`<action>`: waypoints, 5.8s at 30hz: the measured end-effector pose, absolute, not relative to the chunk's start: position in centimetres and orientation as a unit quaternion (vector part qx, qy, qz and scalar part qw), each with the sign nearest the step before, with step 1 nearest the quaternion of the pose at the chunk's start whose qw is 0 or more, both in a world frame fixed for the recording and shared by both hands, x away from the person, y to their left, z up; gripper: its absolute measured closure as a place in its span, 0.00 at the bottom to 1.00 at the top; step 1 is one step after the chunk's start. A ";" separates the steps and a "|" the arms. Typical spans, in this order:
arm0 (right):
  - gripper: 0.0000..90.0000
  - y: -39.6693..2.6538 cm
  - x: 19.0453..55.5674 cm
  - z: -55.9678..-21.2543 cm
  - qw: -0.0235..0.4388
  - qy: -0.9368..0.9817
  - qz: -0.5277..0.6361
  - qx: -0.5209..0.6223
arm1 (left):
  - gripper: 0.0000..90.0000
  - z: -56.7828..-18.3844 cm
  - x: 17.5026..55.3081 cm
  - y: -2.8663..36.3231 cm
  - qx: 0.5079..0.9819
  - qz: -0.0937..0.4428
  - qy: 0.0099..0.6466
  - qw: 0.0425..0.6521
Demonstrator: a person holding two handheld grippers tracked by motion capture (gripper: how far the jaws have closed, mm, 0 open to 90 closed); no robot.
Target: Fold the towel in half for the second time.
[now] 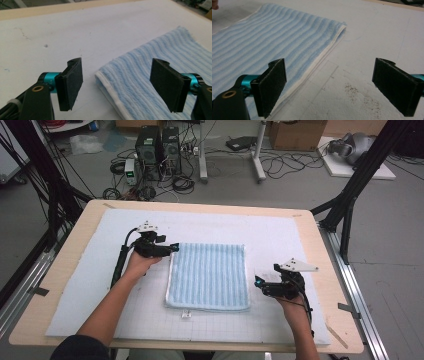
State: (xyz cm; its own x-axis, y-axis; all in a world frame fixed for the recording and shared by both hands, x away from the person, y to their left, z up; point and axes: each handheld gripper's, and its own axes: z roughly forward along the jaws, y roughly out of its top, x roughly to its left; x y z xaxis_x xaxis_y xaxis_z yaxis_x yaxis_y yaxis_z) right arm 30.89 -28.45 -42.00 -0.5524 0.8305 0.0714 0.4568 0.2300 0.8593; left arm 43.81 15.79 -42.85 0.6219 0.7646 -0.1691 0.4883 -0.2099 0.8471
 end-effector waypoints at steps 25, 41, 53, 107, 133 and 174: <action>0.13 -26.9 32.3 -43.0 0.182 0.767 0.425 0.444 | 0.93 -45.0 45.4 13.8 0.807 0.150 0.387 0.420; 0.18 -24.9 39.2 -42.9 0.146 0.776 0.416 0.452 | 0.94 -45.2 45.2 13.8 0.801 0.151 0.392 0.426; 0.33 -24.0 43.2 -44.1 0.145 0.782 0.393 0.461 | 0.94 -45.2 45.3 13.9 0.799 0.145 0.396 0.428; 0.92 -23.4 38.6 -40.0 0.163 0.794 0.458 0.364 | 0.96 -40.8 38.5 16.4 0.748 0.145 0.334 0.555; 0.92 -23.7 32.3 -41.3 0.155 0.802 0.470 0.335 | 0.96 -43.1 32.6 17.2 0.760 0.121 0.307 0.560; 0.60 -21.7 31.4 -43.2 0.128 0.824 0.431 0.346 | 0.85 -44.7 31.7 15.0 0.802 0.072 0.353 0.477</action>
State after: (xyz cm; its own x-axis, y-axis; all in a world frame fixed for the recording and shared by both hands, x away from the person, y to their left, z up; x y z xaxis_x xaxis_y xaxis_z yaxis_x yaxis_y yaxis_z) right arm 31.40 -21.69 -43.23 -0.7285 0.6794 0.0882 0.4594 0.3888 0.7986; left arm 31.67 15.02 -44.74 0.7408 0.6345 -0.2205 0.4967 -0.2965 0.8157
